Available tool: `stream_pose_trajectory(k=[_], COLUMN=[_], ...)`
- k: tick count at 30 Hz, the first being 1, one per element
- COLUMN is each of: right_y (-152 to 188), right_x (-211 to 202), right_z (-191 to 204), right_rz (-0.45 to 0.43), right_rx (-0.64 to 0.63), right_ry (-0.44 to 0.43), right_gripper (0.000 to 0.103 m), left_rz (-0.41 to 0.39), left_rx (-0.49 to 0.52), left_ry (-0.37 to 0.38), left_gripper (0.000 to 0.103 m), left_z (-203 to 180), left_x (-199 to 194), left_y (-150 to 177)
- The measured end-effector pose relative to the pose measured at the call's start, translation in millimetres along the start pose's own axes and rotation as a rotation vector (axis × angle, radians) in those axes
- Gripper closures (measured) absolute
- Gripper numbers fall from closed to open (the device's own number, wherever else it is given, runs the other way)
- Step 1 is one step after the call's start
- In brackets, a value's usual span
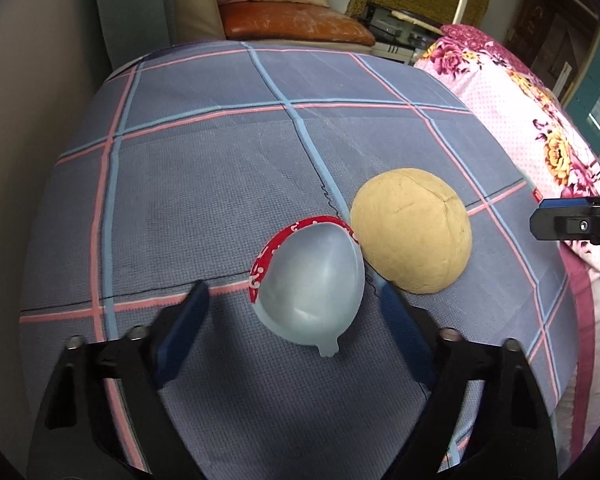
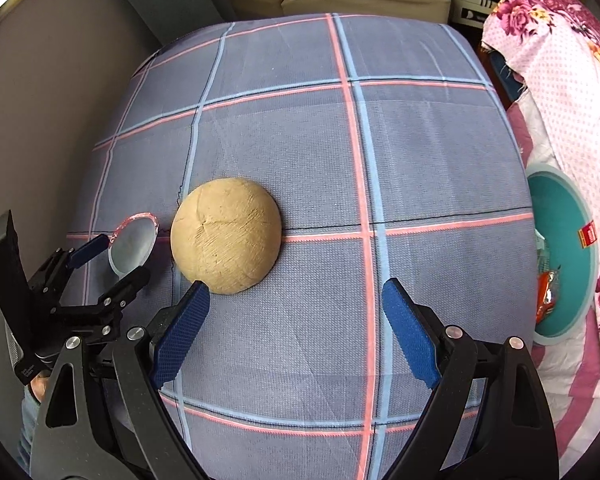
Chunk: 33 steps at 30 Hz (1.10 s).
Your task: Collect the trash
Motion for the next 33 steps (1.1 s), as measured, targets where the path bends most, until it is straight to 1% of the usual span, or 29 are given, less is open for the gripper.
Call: stream_pose_trajectory(k=[1, 2, 3, 5, 11, 14, 18, 21, 26, 28, 33], right_y=[-1, -2, -2, -3, -11, -16, -20, -22, -23, -22, -15], right_x=[2, 4, 5, 9, 28, 41, 56, 62, 73, 71, 57], right_z=[1, 4, 6, 11, 40, 55, 64, 66, 65, 64, 56], right_rz=[0.003, 0.007, 0.011, 0.017, 0.032, 0.042, 0.055, 0.051, 0.037, 0.011, 0.02], right_rx=[-0.003, -0.006, -0.011, -0.022, -0.09, -0.11, -0.124, -0.13, -0.135, -0.139, -0.129], right_ry=[0.0, 0.001, 0.002, 0.004, -0.004, -0.014, -0.003, 0.027, 0.052, 0.03, -0.034], right_gripper=[0.019, 0.019, 0.019, 0.019, 0.019, 0.019, 0.019, 0.014, 0.011, 0.012, 0.015], left_rz=[0.008, -0.003, -0.011, -0.017, -0.042, -0.051, -0.058, -0.061, -0.052, -0.049, -0.048], left_rx=[-0.007, -0.008, -0.01, -0.041, -0.117, -0.13, -0.145, -0.157, -0.171, -0.176, -0.16], left_ry=[0.014, 0.002, -0.003, 0.032, 0.024, 0.01, 0.006, 0.01, 0.025, 0.032, 0.052], left_gripper=[0.039, 0.053, 0.052, 0.053, 0.053, 0.053, 0.052, 0.052, 0.052, 0.052, 0.052], left_z=[1, 3, 4, 11, 44, 54, 68, 77, 80, 79, 66], left_x=[3, 3, 2, 0, -15, -24, -31, -34, -30, -29, -29], left_y=[0, -1, -1, -1, 5, 8, 9, 10, 10, 11, 8])
Point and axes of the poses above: each gripper's, at about its wrist camera, not at the fingertips, and x roughly the way its jaws point, z to its left, y to its underside, the point moved 3 cm from there along x, roughly the way its jaws point, and after that the axes turned 2 degrees about -x, right-handed, at the moved point
